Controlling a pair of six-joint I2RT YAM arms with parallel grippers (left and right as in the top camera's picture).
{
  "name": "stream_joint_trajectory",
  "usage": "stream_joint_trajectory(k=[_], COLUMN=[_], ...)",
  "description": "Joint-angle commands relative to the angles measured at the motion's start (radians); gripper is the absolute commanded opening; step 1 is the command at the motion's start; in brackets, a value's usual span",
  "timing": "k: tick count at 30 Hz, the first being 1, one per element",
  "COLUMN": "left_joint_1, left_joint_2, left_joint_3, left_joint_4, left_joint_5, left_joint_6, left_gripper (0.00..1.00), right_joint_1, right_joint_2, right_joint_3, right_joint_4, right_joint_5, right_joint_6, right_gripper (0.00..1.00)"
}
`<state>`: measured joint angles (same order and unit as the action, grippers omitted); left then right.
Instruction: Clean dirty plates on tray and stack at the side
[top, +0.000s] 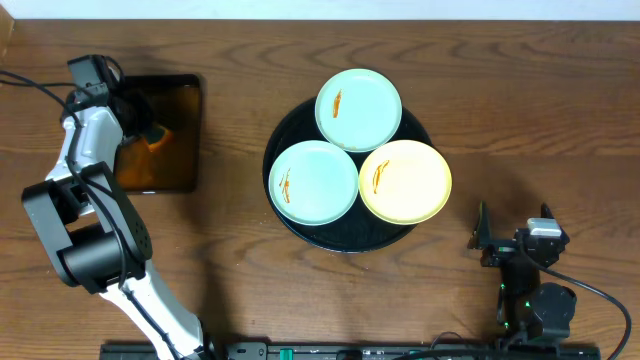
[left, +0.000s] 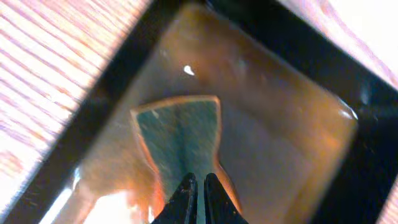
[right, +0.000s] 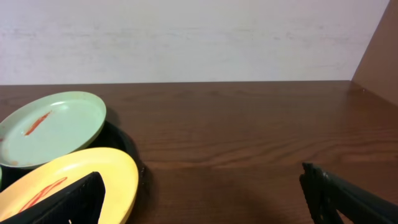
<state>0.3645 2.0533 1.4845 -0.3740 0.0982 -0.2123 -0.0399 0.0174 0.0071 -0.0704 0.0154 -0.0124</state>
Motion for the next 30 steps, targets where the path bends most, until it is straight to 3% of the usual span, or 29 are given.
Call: stream_joint_trajectory(k=[1,11,21,30], left_joint_1=[0.001,0.001,-0.023,-0.032], left_joint_2=[0.034,0.198,-0.025,0.076], left_joint_3=[0.018,0.018,0.019,0.017], left_joint_4=[0.031,0.103,0.123,0.148], left_joint_5=[-0.122,-0.114,-0.110,-0.111], left_joint_6=[0.002,0.002,0.002,0.002], left_gripper=[0.08,0.08,0.07,0.08], right_joint_1=[0.015,0.015,0.015,0.015], right_joint_2=[-0.004,-0.004,-0.004,-0.004], right_joint_3=[-0.002,-0.002,-0.002,-0.002], right_joint_4=[-0.004,-0.004,-0.004,-0.004], right_joint_5=[0.003,0.003,0.003,0.003], right_joint_6=[-0.011,-0.011,-0.011,-0.011], right_gripper=[0.99,0.99,0.99,0.99])
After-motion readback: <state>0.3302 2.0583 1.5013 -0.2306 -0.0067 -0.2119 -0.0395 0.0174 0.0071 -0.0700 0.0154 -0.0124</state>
